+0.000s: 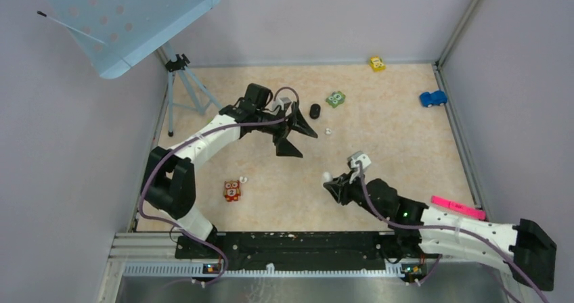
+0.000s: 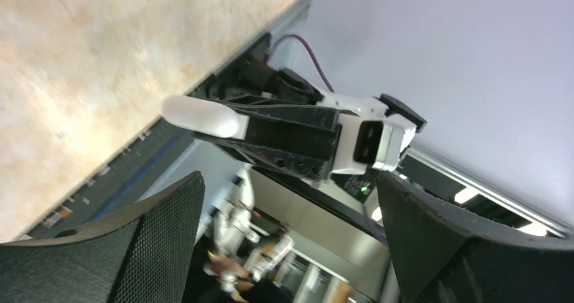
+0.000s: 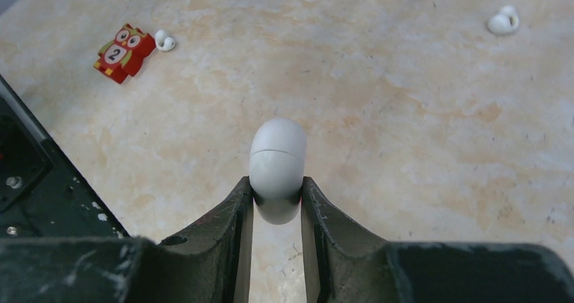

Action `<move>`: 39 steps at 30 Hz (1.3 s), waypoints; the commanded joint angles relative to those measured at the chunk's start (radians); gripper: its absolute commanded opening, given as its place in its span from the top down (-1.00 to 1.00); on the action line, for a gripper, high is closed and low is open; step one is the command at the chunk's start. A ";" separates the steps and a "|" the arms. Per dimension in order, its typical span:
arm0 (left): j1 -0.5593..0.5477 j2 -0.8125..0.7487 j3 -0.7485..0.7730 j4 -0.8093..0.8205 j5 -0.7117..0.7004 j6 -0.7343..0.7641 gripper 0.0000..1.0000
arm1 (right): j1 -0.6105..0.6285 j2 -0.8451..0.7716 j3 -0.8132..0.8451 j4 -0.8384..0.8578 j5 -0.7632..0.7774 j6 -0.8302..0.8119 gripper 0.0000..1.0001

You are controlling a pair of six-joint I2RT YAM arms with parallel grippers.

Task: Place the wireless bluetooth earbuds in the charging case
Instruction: Pass from the right arm to the left

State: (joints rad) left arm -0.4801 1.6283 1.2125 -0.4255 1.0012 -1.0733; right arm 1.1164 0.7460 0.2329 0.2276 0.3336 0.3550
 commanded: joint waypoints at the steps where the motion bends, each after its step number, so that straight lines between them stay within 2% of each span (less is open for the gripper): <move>1: -0.013 -0.015 0.079 -0.006 -0.135 0.154 -0.97 | -0.131 -0.204 -0.053 -0.120 -0.170 0.205 1.00; 6: -0.014 -0.018 0.083 0.014 -0.152 0.261 -0.97 | -0.272 -0.414 -0.047 -0.308 -0.285 0.294 1.00; 9: -0.023 -0.018 0.142 -0.063 -0.232 0.346 -0.97 | -0.317 -0.455 -0.033 -0.348 -0.328 0.318 1.00; 11: -0.041 -0.038 0.196 -0.142 -0.371 0.405 -0.97 | -0.346 -0.426 -0.023 -0.328 -0.389 0.324 1.00; 14: -0.075 -0.098 0.221 -0.150 -0.543 0.486 -0.98 | -0.385 -0.290 0.006 -0.274 -0.466 0.323 1.00; 19: -0.080 -0.208 0.136 -0.068 -0.760 0.548 -0.97 | -0.453 -0.076 0.043 -0.075 -0.634 0.321 1.00; 22: -0.031 -0.264 0.048 -0.018 -0.734 0.571 -0.96 | -0.494 -0.011 0.020 0.069 -0.720 0.363 1.00; 26: 0.017 -0.339 -0.053 0.052 -0.609 0.592 -0.97 | -0.568 0.026 -0.013 0.233 -0.853 0.429 1.00; 30: 0.018 -0.380 -0.116 0.158 -0.445 0.617 -0.97 | -0.638 0.055 -0.019 0.323 -0.986 0.507 1.00; 34: 0.017 -0.354 -0.134 0.136 -0.249 0.642 -0.97 | -0.676 0.108 -0.026 0.476 -1.090 0.602 1.00; 37: 0.015 -0.353 -0.190 0.227 -0.058 0.585 -0.97 | -0.677 0.141 -0.033 0.604 -1.139 0.671 1.00; 39: 0.012 -0.368 -0.249 0.330 -0.011 0.501 -0.98 | -0.678 0.162 -0.037 0.694 -1.167 0.711 1.00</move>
State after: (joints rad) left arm -0.4599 1.2869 1.0477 -0.2939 0.7544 -0.4801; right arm 0.4488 0.8795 0.2077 0.6449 -0.7143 0.9516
